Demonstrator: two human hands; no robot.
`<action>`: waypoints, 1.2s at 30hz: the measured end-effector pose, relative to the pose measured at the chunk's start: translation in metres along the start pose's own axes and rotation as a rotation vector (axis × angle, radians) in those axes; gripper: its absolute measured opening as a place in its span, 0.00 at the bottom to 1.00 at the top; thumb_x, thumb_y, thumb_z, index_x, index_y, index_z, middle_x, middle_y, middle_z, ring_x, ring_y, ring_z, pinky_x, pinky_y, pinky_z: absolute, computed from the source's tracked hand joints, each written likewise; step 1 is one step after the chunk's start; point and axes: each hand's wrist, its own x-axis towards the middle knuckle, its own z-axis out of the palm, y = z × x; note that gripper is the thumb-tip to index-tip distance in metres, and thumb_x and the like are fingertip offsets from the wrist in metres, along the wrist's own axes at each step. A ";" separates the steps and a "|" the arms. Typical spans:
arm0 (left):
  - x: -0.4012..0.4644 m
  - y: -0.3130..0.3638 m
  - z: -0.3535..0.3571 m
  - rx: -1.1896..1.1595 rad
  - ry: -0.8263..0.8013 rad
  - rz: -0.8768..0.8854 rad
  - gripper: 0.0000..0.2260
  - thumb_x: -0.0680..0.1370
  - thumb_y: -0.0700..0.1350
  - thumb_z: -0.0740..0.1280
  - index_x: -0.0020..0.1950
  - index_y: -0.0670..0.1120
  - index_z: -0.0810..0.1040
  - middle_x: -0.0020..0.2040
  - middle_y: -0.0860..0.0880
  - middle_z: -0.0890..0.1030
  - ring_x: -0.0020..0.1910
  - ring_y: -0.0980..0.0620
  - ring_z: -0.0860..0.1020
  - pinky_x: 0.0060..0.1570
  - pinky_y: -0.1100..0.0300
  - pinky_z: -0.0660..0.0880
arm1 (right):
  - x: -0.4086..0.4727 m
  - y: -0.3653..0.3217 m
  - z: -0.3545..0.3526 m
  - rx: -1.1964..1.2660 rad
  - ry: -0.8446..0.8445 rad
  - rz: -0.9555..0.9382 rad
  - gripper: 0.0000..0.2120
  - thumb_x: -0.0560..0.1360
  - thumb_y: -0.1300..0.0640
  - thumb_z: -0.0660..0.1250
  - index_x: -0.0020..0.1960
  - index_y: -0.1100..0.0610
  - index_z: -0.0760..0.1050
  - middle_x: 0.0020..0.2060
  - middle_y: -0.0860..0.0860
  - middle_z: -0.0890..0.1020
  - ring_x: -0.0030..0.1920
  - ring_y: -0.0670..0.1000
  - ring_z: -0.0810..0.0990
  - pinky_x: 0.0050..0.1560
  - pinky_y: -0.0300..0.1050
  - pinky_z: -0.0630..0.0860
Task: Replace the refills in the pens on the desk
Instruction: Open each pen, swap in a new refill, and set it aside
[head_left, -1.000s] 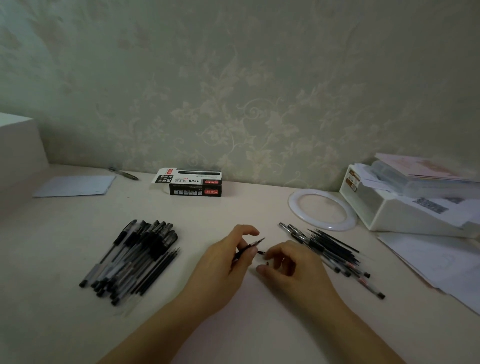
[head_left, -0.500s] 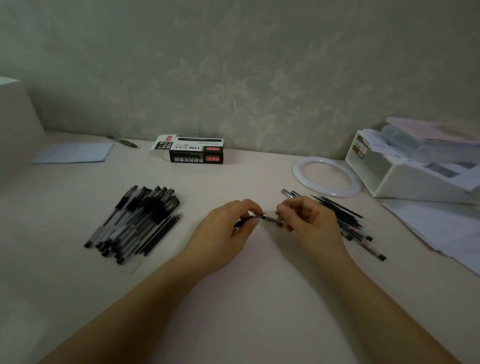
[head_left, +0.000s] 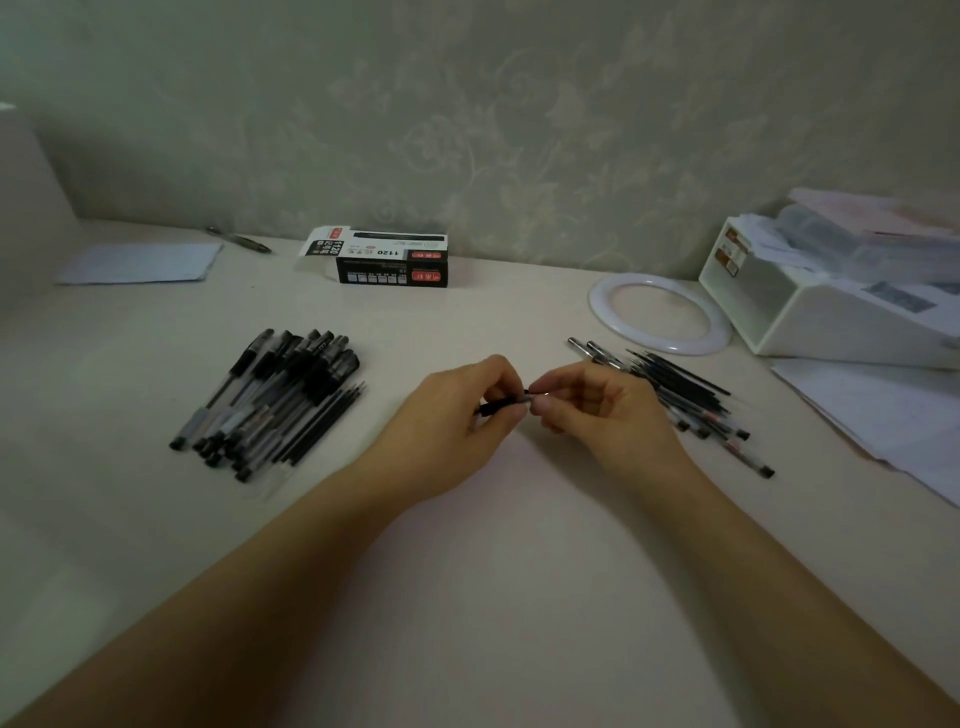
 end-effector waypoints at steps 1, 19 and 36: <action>0.000 0.001 -0.001 0.009 0.000 0.017 0.02 0.78 0.45 0.67 0.49 0.47 0.77 0.37 0.60 0.76 0.35 0.66 0.73 0.34 0.73 0.66 | 0.000 0.000 0.000 0.002 -0.003 0.005 0.05 0.72 0.66 0.73 0.47 0.58 0.82 0.39 0.56 0.85 0.38 0.47 0.82 0.43 0.36 0.79; 0.000 0.003 -0.003 0.047 0.016 0.065 0.02 0.77 0.43 0.69 0.49 0.47 0.78 0.42 0.56 0.78 0.39 0.61 0.73 0.40 0.71 0.68 | -0.002 0.006 0.002 -0.284 -0.037 -0.040 0.13 0.80 0.49 0.64 0.38 0.50 0.75 0.28 0.45 0.76 0.31 0.43 0.72 0.35 0.42 0.69; 0.001 0.002 0.001 0.020 0.093 0.066 0.03 0.75 0.44 0.71 0.45 0.51 0.78 0.40 0.58 0.78 0.39 0.59 0.75 0.39 0.74 0.68 | -0.006 0.000 0.006 -0.312 -0.025 -0.083 0.18 0.82 0.50 0.60 0.35 0.56 0.70 0.28 0.49 0.71 0.30 0.46 0.68 0.35 0.44 0.65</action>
